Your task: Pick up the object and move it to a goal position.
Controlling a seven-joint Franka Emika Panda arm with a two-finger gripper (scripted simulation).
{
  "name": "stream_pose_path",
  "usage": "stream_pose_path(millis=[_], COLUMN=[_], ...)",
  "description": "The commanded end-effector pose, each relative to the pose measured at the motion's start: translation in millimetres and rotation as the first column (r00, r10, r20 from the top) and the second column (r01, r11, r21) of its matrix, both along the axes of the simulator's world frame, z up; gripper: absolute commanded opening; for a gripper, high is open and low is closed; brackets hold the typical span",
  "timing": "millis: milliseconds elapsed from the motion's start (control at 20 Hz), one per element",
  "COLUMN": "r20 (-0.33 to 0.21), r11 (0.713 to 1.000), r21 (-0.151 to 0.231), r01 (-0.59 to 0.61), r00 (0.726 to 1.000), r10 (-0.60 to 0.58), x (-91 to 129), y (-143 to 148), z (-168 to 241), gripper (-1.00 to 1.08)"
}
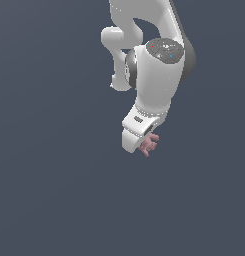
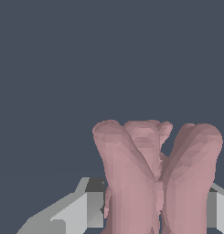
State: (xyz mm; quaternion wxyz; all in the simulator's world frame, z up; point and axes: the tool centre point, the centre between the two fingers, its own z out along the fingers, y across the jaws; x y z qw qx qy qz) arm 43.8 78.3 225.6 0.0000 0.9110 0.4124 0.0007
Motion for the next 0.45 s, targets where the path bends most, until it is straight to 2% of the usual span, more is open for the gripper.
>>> stream_pose_path(millis=[0,400], r20=[-0.001,-0.001], r11=[1.0,1.0], r21=[0.0,0.0], r01=[0.001,0.001], r00=[1.0,1.0], r10=[-0.001,-0.001], x=[2.1,4.9], y=[4.4,7.2], z=[9.8,15.8], gripper=[-1.0,-1.0])
